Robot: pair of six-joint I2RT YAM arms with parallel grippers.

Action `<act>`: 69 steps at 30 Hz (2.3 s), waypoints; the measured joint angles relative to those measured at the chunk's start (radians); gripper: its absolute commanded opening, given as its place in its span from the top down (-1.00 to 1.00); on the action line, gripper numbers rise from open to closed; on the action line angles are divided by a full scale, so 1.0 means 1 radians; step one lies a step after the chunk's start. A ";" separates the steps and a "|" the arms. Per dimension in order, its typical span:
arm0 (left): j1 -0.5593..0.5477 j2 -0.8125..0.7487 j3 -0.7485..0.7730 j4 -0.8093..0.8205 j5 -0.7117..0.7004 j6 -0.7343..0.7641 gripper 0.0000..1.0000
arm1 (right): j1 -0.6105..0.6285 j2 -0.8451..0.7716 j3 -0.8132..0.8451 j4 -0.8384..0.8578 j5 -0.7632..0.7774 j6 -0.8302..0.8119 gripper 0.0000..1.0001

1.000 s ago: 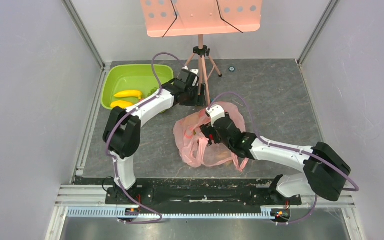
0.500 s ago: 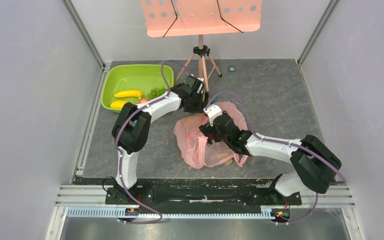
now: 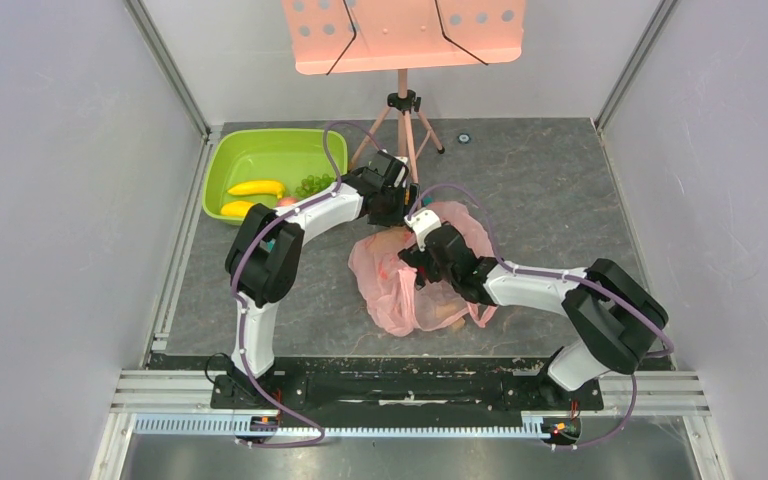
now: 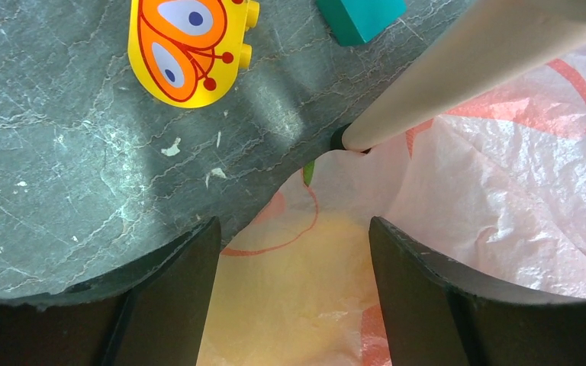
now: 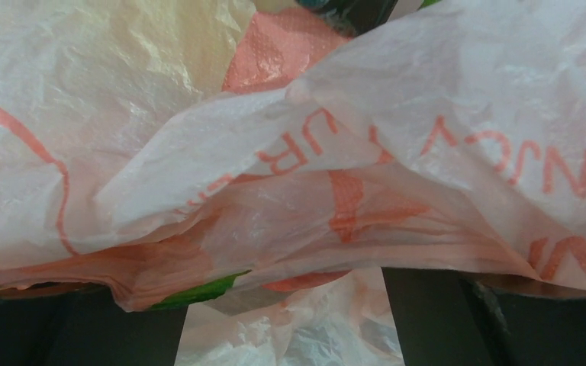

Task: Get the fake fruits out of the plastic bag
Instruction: Take out the fake fruit from the plastic bag.

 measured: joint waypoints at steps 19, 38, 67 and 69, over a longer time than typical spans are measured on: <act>0.000 0.000 0.001 -0.002 -0.008 0.001 -0.52 | -0.002 -0.216 -0.055 -0.044 -0.029 -0.004 -0.31; -0.004 -0.079 0.001 -0.037 -0.056 0.002 -0.66 | -0.002 -0.647 -0.078 -0.406 -0.271 0.025 -0.31; -0.004 -0.800 -0.342 0.161 0.217 -0.286 -0.99 | -0.002 -0.750 0.033 -0.284 -0.438 0.092 -0.26; -0.004 -0.820 -0.373 0.197 0.253 -0.334 -0.99 | -0.003 -0.716 0.046 -0.263 -0.443 0.090 -0.26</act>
